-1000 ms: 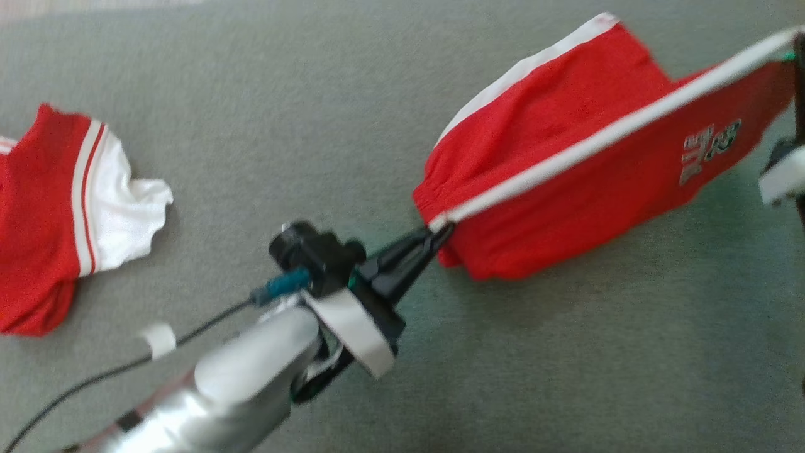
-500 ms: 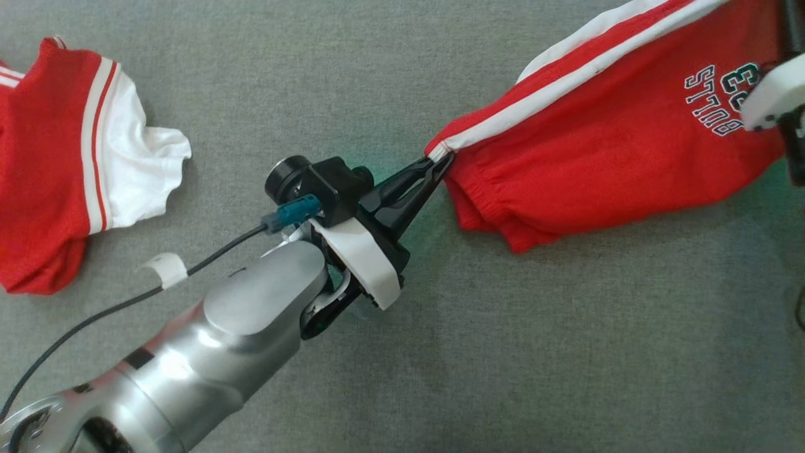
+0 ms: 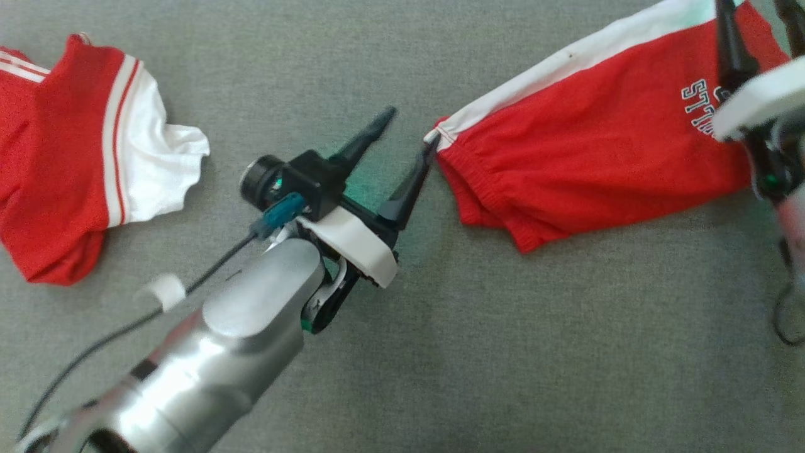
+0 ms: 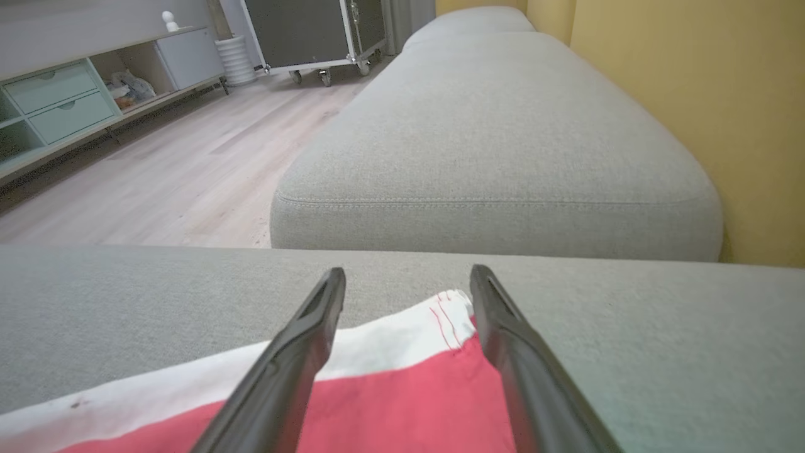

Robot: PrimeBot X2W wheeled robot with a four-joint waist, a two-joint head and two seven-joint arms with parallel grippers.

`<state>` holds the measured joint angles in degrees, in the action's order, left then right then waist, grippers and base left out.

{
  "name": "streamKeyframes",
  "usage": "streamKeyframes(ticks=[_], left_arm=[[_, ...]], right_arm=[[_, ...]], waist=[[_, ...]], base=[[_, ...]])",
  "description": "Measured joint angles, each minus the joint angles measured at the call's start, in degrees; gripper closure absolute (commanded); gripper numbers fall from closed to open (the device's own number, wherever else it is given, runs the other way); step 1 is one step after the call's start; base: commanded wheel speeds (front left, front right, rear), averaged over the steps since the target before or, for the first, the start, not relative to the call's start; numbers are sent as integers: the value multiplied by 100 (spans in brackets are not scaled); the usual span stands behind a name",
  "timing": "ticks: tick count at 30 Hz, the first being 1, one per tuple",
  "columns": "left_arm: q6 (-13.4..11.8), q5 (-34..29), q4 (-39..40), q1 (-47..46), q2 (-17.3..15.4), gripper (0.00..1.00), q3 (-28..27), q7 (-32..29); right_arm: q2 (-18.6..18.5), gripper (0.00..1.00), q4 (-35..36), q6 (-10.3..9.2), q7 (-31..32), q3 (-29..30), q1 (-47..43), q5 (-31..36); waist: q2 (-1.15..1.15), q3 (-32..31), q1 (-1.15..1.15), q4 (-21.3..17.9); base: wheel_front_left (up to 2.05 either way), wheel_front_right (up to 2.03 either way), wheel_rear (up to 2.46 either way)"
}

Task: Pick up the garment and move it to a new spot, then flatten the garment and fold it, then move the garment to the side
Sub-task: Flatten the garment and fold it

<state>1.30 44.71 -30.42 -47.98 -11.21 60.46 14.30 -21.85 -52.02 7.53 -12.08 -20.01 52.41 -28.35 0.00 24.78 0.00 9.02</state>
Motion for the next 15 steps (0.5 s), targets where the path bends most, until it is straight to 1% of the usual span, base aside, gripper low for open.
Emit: streamKeyframes(ticks=[3, 6, 7, 9, 12, 15], left_arm=[[-415, -387, 465, 410, 69, 0, -599, 15], [-892, -907, 1134, 1084, 237, 0, -1281, 16], [-990, -1056, 1367, 1322, 298, 0, -1493, 19], [-1134, -1274, 1790, 1808, 406, 0, -1860, 29], [-1218, -1677, 2348, 2441, 538, 0, -2232, 35], [-1351, -2087, 2852, 2882, 653, 0, -2559, 41]], right_arm=[[-335, 0, 78, 0, 105, -123, -284, -433], [-706, 0, 3, 0, 252, -158, -608, -739], [-792, 0, -58, 0, 316, -158, -681, -842], [-890, 0, -180, 0, 476, -156, -761, -1050], [-958, 0, -353, 0, 832, -165, -780, -1376], [-977, 0, -475, 0, 1280, -221, -869, -1692]], waist=[[0, -115, 0, 58], [0, -224, -1, 153], [0, -252, -1, 193], [0, -296, -1, 281], [0, -328, -1, 429], [0, -349, -1, 579]], base=[[0, 0, 0], [0, 0, 0], [0, 0, 0], [0, 0, 0], [0, 0, 0], [0, 0, 0]])
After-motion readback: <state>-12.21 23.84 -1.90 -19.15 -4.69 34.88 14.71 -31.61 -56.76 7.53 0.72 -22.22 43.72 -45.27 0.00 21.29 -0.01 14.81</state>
